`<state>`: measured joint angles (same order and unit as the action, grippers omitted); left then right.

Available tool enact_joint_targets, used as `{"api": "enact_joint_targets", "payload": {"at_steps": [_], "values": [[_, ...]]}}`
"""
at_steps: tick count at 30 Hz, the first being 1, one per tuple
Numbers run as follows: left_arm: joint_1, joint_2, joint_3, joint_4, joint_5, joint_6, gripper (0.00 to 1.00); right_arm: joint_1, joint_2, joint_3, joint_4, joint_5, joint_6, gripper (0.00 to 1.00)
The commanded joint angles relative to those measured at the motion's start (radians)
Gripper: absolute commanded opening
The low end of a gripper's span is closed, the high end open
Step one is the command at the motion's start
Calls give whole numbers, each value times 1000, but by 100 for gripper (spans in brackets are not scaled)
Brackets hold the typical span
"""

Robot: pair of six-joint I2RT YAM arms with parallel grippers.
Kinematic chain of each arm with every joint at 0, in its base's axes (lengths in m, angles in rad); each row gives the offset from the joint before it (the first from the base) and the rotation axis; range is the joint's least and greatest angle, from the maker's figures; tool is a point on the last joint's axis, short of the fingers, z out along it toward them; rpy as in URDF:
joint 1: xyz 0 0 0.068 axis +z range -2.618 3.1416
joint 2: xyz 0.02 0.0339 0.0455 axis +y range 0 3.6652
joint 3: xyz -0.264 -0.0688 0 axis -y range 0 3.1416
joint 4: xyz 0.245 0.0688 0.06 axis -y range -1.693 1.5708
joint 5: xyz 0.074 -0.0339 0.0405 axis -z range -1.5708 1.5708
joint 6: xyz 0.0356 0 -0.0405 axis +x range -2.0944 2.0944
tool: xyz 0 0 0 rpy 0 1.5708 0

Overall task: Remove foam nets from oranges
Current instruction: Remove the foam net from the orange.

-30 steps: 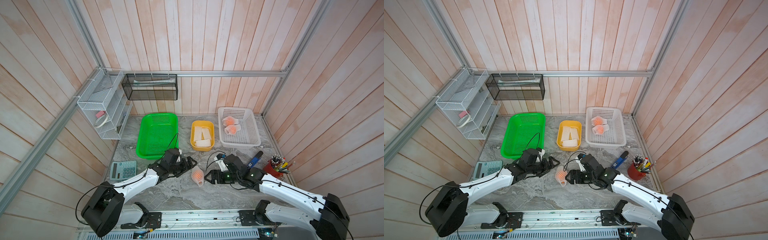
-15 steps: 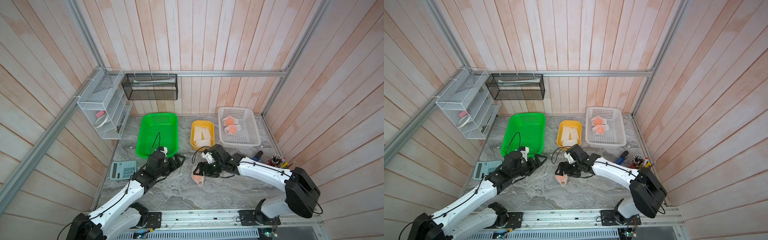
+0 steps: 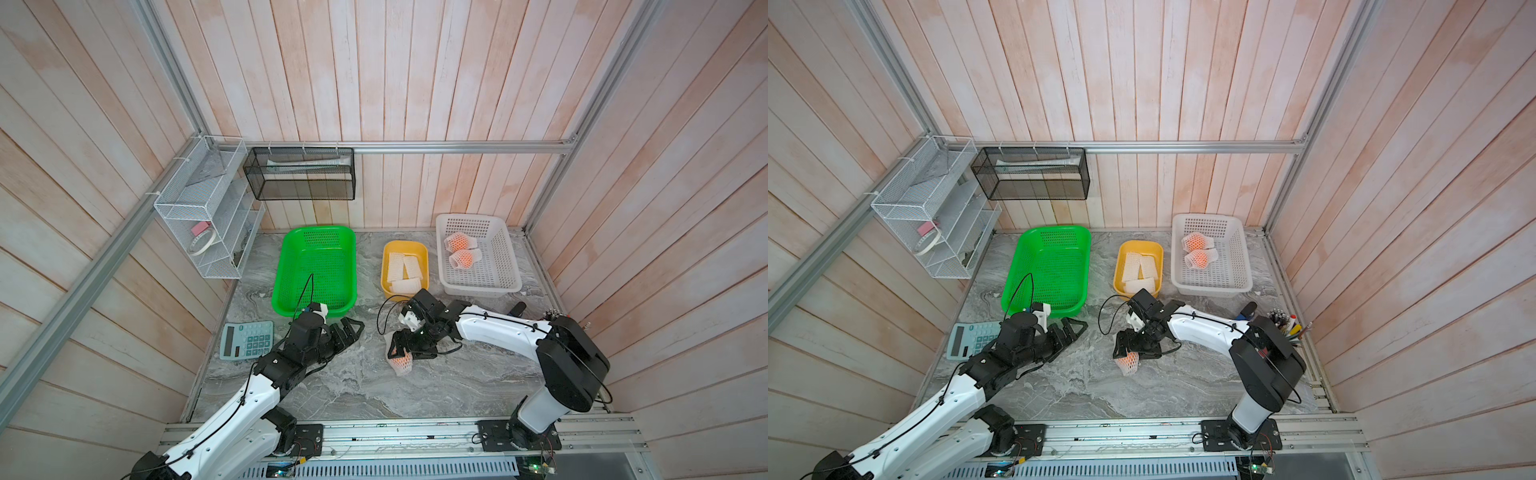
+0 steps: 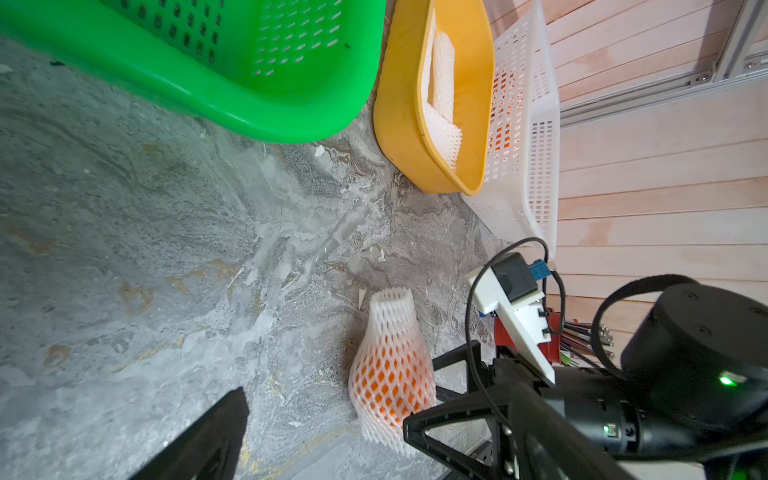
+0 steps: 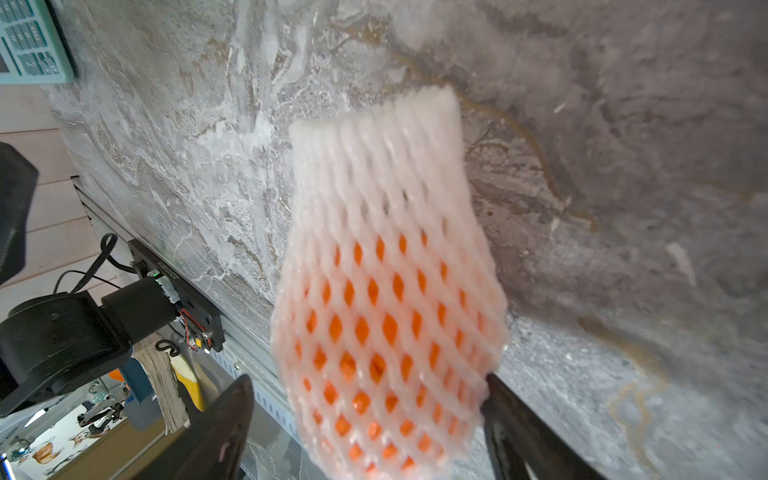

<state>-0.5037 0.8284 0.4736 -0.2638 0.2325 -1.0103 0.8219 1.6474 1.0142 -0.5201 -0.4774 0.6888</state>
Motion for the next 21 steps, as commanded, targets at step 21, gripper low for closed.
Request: {"api": "enact_joint_targets", "payload": {"at_steps": [21], "values": [[4,31,14,49,64,64,100,3,-183,-219,473,231,-51,58]]}}
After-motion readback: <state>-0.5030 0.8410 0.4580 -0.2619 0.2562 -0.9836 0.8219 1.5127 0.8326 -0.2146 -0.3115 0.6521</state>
